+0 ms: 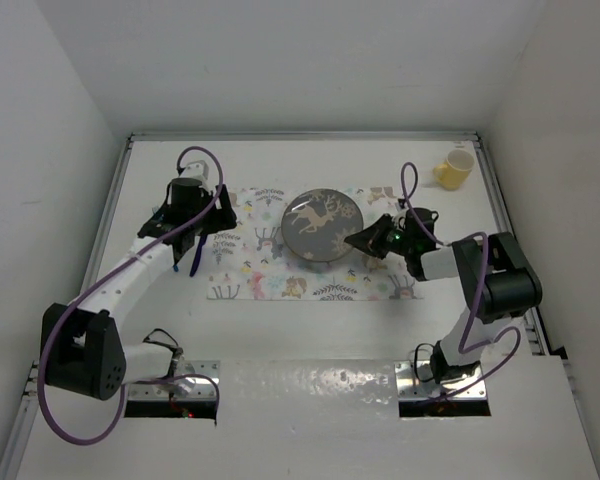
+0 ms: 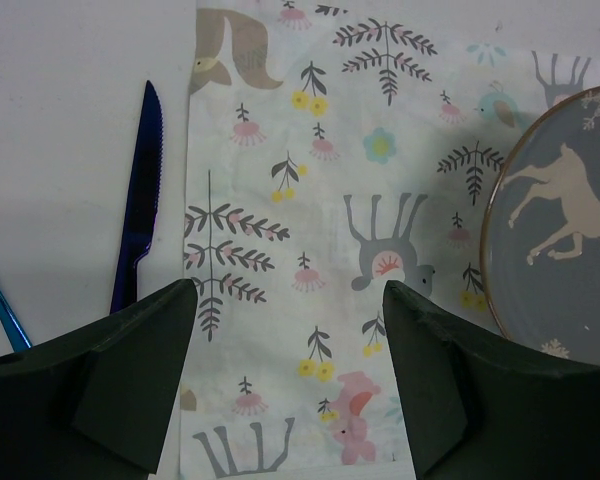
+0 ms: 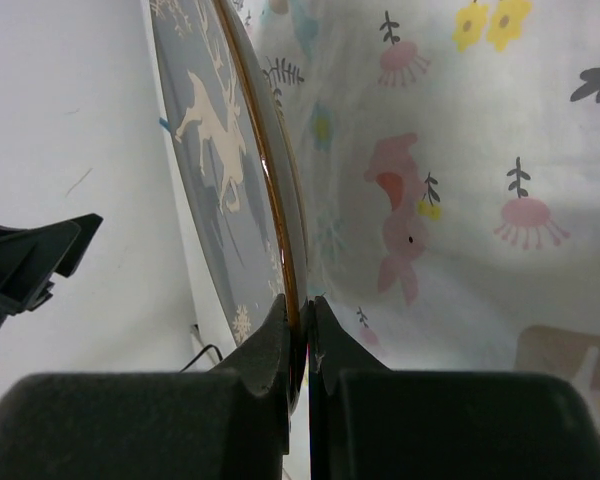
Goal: Set the dinner table for one person
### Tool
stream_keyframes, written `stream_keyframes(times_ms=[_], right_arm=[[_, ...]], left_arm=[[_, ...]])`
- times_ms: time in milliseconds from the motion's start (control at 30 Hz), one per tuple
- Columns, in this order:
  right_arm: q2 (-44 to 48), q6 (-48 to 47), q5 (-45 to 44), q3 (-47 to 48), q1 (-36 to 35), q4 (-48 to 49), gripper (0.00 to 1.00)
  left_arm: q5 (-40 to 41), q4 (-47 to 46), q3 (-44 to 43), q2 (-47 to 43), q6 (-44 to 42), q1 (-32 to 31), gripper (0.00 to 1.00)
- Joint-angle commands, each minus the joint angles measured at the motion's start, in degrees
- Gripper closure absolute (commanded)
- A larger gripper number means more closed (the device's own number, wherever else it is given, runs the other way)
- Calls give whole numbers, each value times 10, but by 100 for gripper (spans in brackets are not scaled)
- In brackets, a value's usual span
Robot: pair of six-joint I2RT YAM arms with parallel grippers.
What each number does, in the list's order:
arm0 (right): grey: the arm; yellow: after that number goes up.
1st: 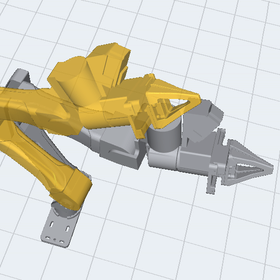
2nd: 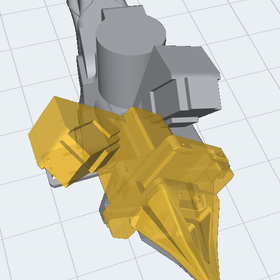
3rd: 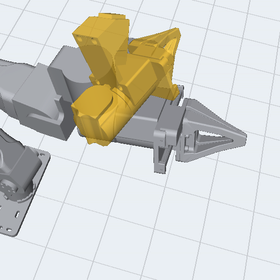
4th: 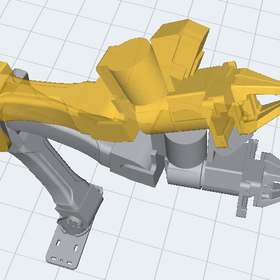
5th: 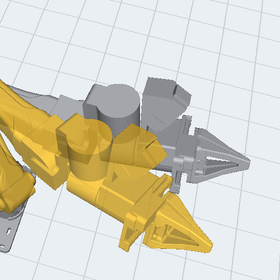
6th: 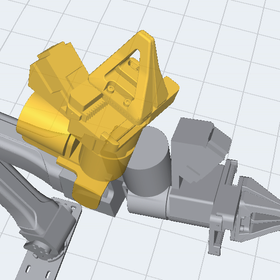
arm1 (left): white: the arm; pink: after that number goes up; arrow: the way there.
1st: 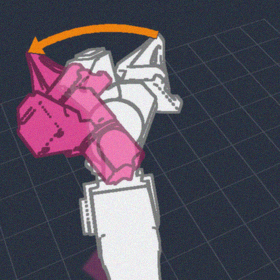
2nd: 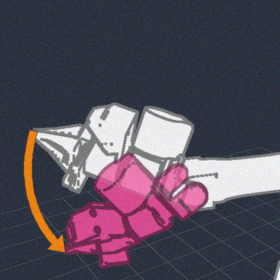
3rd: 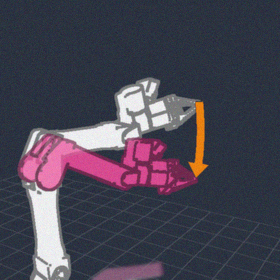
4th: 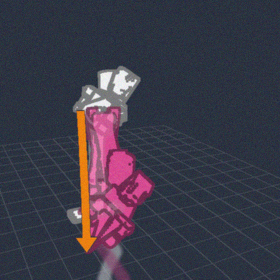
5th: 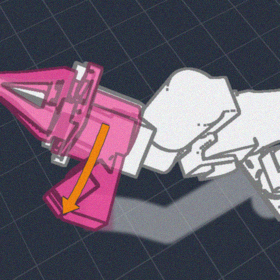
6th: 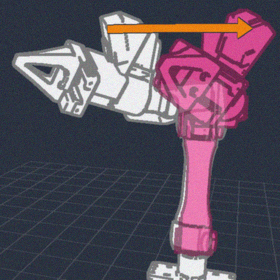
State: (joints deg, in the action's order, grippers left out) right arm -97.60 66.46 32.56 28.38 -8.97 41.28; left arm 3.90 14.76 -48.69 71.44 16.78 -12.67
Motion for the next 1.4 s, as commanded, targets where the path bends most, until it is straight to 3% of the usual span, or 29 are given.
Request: stream_keyframes(times_ms=[0, 267, 767, 833, 867, 967, 1000, 1100, 1200, 1233, 1367], right_arm=[[0, 8, 10, 37, -13, 111, 100], [-54, 37, 15, 26, -28, 174, 100], [-115, 18, 6, -17, -47, 199, 99], [-119, 12, 1, -24, -45, 203, 95], [-123, 8, 0, -28, -45, 201, 87], [-124, 2, -2, -35, -38, 195, 75], [-123, -6, -3, -33, -36, 188, 65], [-95, -47, -13, -25, -26, 126, 51], [-39, -126, -39, 3, -20, -12, 43], [-23, -148, -73, 14, -18, -108, 42], [53, -263, -213, 103, -12, -335, 35]], left_arm=[[-2, -25, 4, -19, -8, -1, 27], [-6, -28, 6, -21, -8, -1, 27], [-8, -27, 4, -23, -9, -2, 27], [-7, -27, 5, -22, -9, -2, 27], [-7, -27, 5, -23, -10, -2, 27], [-6, -25, 5, -23, -10, -2, 26], [-6, -25, 4, -24, -10, -2, 26], [-5, -25, 4, -24, -10, -3, 25], [-3, -23, 2, -25, -10, -3, 23], [-1, -22, 2, -26, -10, -3, 23], [4, -17, -3, -29, -7, -3, 21]])
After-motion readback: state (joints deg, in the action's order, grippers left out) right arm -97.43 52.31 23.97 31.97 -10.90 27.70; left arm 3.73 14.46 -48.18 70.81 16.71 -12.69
